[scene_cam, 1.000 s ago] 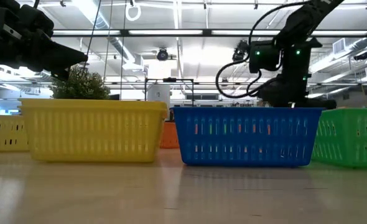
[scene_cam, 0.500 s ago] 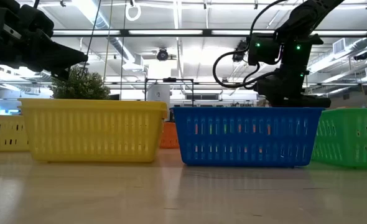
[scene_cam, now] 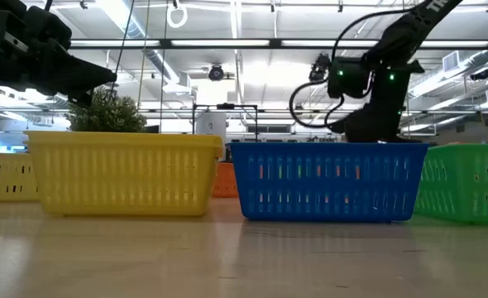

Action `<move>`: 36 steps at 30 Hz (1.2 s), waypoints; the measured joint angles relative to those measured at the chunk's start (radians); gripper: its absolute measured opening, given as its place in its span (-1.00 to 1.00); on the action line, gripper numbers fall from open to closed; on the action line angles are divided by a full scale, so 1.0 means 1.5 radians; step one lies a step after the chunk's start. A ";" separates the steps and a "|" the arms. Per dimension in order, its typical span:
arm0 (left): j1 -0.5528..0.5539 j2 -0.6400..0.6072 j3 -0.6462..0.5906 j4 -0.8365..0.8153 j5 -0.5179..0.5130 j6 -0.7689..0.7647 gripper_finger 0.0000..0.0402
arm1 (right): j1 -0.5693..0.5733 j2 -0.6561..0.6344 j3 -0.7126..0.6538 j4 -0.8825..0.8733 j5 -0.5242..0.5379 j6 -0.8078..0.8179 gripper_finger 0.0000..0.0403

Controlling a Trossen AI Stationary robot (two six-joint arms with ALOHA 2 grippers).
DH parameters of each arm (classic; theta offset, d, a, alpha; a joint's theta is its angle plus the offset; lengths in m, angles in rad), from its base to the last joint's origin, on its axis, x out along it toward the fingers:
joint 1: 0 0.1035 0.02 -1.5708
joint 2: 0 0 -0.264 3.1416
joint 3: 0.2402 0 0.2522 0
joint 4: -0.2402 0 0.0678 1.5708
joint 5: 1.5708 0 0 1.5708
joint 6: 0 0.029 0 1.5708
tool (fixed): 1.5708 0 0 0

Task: Stack baskets by color
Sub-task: Stack the top right orange bin on top of the bottom orange bin

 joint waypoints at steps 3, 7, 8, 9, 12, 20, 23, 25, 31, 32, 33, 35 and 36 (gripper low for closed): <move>0.000 0.000 0.000 0.000 0.000 0.000 -0.82 | 0.000 0.011 -0.005 0.024 0.021 0.034 -0.43; 0.000 0.000 0.000 0.000 0.000 0.000 -0.83 | 0.016 0.004 0.000 0.023 0.021 0.101 -0.73; 0.000 0.000 0.000 0.000 0.000 0.000 -0.84 | 0.024 -0.002 0.000 0.022 0.021 0.114 -0.81; 0.000 0.000 0.000 0.000 0.000 0.000 -0.85 | 0.032 -0.007 0.000 0.021 0.021 0.129 -0.89; 0.000 0.000 0.000 0.000 0.000 0.000 -0.87 | 0.070 -0.029 0.000 0.021 0.036 0.183 -0.94; 0.000 0.000 0.000 0.000 0.000 0.000 -0.83 | 0.259 -0.045 0.131 -0.189 0.154 0.492 -0.96; 0.000 0.000 0.000 0.000 0.000 0.000 -0.82 | 0.349 -0.030 0.228 -0.303 0.152 0.669 -0.95; 0.000 0.000 0.000 0.000 0.000 0.000 -0.83 | 0.406 -0.010 0.297 -0.378 0.120 0.793 -0.96; 0.000 0.000 0.000 0.000 0.000 0.000 -0.87 | 0.583 0.097 0.478 -0.510 -0.040 1.055 -0.96; 0.000 0.000 0.000 0.000 0.000 0.000 -0.87 | 0.612 0.119 0.503 -0.514 -0.065 1.076 -0.96; 0.000 0.000 0.000 0.000 0.000 0.000 -0.87 | 0.639 0.139 0.524 -0.516 -0.090 1.098 -0.96; 0.000 0.000 0.000 0.000 0.000 0.000 -0.87 | 0.687 0.182 0.570 -0.519 -0.140 1.144 -0.96; 0.000 0.000 0.000 0.000 0.000 0.000 -0.87 | 0.710 0.203 0.594 -0.520 -0.159 1.170 -0.96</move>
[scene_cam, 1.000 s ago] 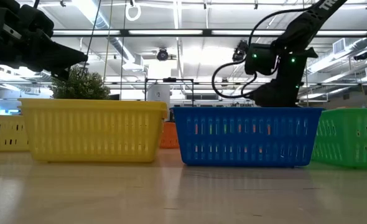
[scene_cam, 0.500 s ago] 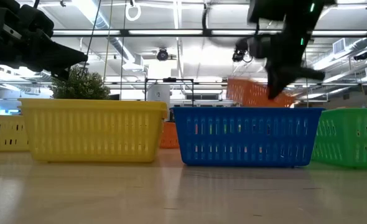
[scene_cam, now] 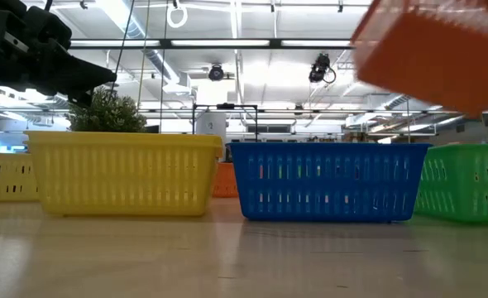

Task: Stack baskets by color
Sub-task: Stack the top right orange bin on top of the bottom orange bin

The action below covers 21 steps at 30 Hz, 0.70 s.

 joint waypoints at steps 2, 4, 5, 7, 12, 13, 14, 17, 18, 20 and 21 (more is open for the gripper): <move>0.000 0.000 0.000 0.000 0.000 0.000 -0.85 | 0.041 0.041 0.050 -0.004 -0.027 0.052 -0.96; 0.000 0.000 0.000 0.000 0.000 0.000 -0.84 | 0.076 0.081 0.101 -0.021 -0.043 0.098 -0.96; 0.000 0.000 0.000 0.000 0.000 0.000 -0.83 | 0.091 0.100 0.126 -0.033 -0.047 0.119 -0.96; 0.000 0.000 0.000 0.000 0.000 0.000 -0.82 | 0.119 0.136 0.167 -0.057 -0.053 0.159 -0.96; 0.000 0.000 0.000 0.000 0.000 0.000 -0.84 | 0.166 0.214 0.220 -0.077 -0.094 0.211 -0.96; 0.000 0.000 0.000 0.000 0.000 0.000 -0.85 | 0.171 0.226 0.223 -0.078 -0.098 0.221 -0.96; 0.000 0.000 0.000 0.000 0.000 0.000 -0.85 | 0.176 0.238 0.226 -0.079 -0.099 0.228 -0.96; 0.000 0.000 0.000 0.000 0.000 0.000 -0.86 | 0.186 0.262 0.226 -0.080 -0.099 0.243 -0.96; 0.000 0.000 0.000 0.000 0.000 0.000 -0.85 | 0.188 0.267 0.226 -0.081 -0.098 0.244 -0.96; 0.000 0.000 0.000 0.000 0.000 0.000 -0.84 | 0.189 0.275 0.226 -0.083 -0.093 0.245 -0.96; 0.000 0.000 0.000 0.000 0.000 0.000 -0.83 | 0.189 0.277 0.226 -0.083 -0.090 0.244 -0.96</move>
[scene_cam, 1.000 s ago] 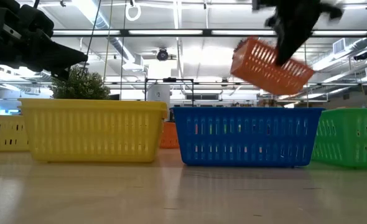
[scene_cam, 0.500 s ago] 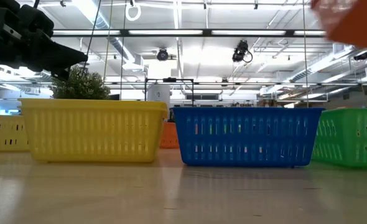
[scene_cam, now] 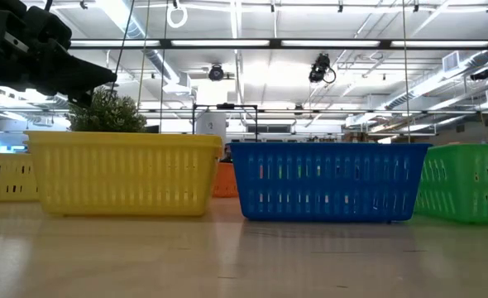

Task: Stack baskets by color
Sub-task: Stack the top right orange bin on top of the bottom orange bin, then stack the top right blue bin on top of the bottom right blue bin

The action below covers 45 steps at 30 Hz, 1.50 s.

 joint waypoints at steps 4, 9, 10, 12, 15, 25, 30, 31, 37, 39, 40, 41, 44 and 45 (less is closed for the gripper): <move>0.000 0.000 0.000 0.000 0.000 0.000 -0.81 | 0.000 0.001 0.000 0.006 0.019 -0.003 -0.96; 0.000 0.000 0.000 0.000 0.000 0.000 -0.83 | -0.002 0.001 -0.003 0.011 0.027 -0.004 -0.91; 0.000 0.000 0.000 0.000 0.000 0.000 -0.83 | -0.002 0.000 -0.007 0.015 0.027 -0.004 -0.90; 0.000 0.000 0.000 0.000 0.000 0.000 -0.84 | -0.003 0.001 -0.013 0.015 0.027 -0.005 -0.91; 0.000 0.000 0.000 0.000 0.000 0.000 -0.85 | -0.003 0.000 -0.027 0.037 0.024 -0.007 -0.92; 0.000 0.000 0.000 0.000 0.000 0.000 -0.81 | -0.003 0.000 -0.029 0.035 0.022 -0.019 -0.72; 0.000 0.000 0.000 0.000 0.000 0.000 -0.85 | -0.003 0.000 -0.029 0.034 0.014 -0.018 -0.53; 0.000 0.000 0.000 0.000 0.000 0.000 -0.86 | -0.003 0.000 -0.029 0.034 0.014 -0.018 -0.49; 0.000 0.000 0.000 0.000 0.000 0.000 -0.84 | -0.002 -0.025 -0.029 0.052 0.005 -0.039 -0.40; 0.000 0.000 0.000 0.000 0.000 0.000 -0.83 | 0.008 -0.040 -0.029 0.082 0.067 -0.064 -0.42; 0.000 0.000 0.000 0.000 0.000 0.000 -0.82 | 0.014 -0.046 -0.029 0.097 0.115 -0.083 -0.44; 0.000 0.000 0.000 0.000 0.000 0.000 -0.82 | 0.023 -0.053 -0.029 0.107 0.169 -0.098 -0.47; 0.000 0.000 0.000 0.000 0.000 0.000 -0.83 | 0.035 -0.071 -0.029 0.104 0.303 -0.111 -0.56; 0.000 0.000 0.000 0.000 0.000 0.000 -0.84 | 0.033 -0.075 -0.029 0.103 0.330 -0.113 -0.60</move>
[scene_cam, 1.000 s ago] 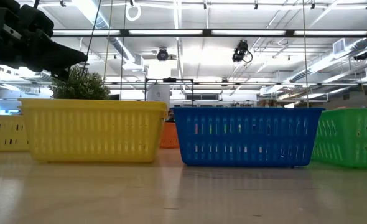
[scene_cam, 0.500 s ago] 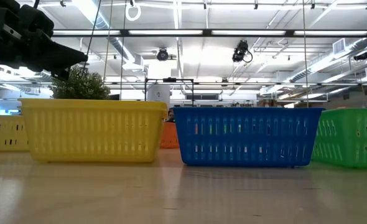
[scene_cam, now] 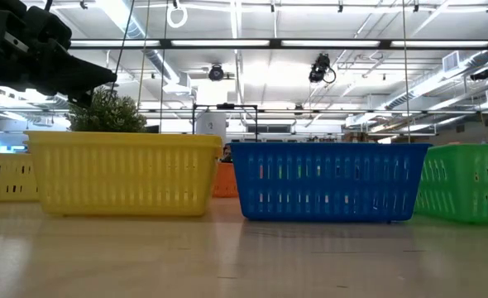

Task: Stack baskets by color
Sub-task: Stack the top right blue bin on top of the bottom right blue bin

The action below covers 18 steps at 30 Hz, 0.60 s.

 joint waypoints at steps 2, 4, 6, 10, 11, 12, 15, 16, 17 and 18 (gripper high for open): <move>0.000 0.000 0.000 0.000 0.000 0.000 -0.86 | -0.009 -0.001 0.000 0.000 0.044 -0.016 -0.65; 0.000 0.000 0.000 0.000 0.000 0.000 -0.87 | -0.019 0.000 -0.011 0.006 0.068 -0.039 -0.70; 0.000 0.000 0.000 0.000 0.000 0.000 -0.87 | -0.032 -0.005 -0.041 0.012 0.061 -0.053 -0.75; 0.000 0.000 0.000 0.000 0.000 0.000 -0.85 | -0.061 -0.055 -0.163 0.104 0.021 -0.083 -0.85; 0.000 0.000 0.000 0.000 0.000 0.000 -0.84 | -0.070 -0.076 -0.204 0.147 0.012 -0.093 -0.87; 0.000 0.000 0.000 0.000 0.000 0.000 -0.83 | -0.081 -0.099 -0.245 0.190 0.001 -0.105 -0.90; 0.000 0.000 0.000 0.000 0.000 0.000 -0.82 | -0.118 -0.181 -0.369 0.333 -0.011 -0.141 -0.96; 0.000 0.000 0.000 0.000 0.000 0.000 -0.82 | -0.132 -0.211 -0.406 0.381 -0.008 -0.155 -0.97; 0.000 0.000 0.000 0.000 0.000 0.000 -0.83 | -0.149 -0.241 -0.442 0.431 -0.003 -0.171 -0.98; 0.000 0.000 0.000 0.000 0.000 0.000 -0.83 | -0.166 -0.269 -0.476 0.476 0.001 -0.184 -0.98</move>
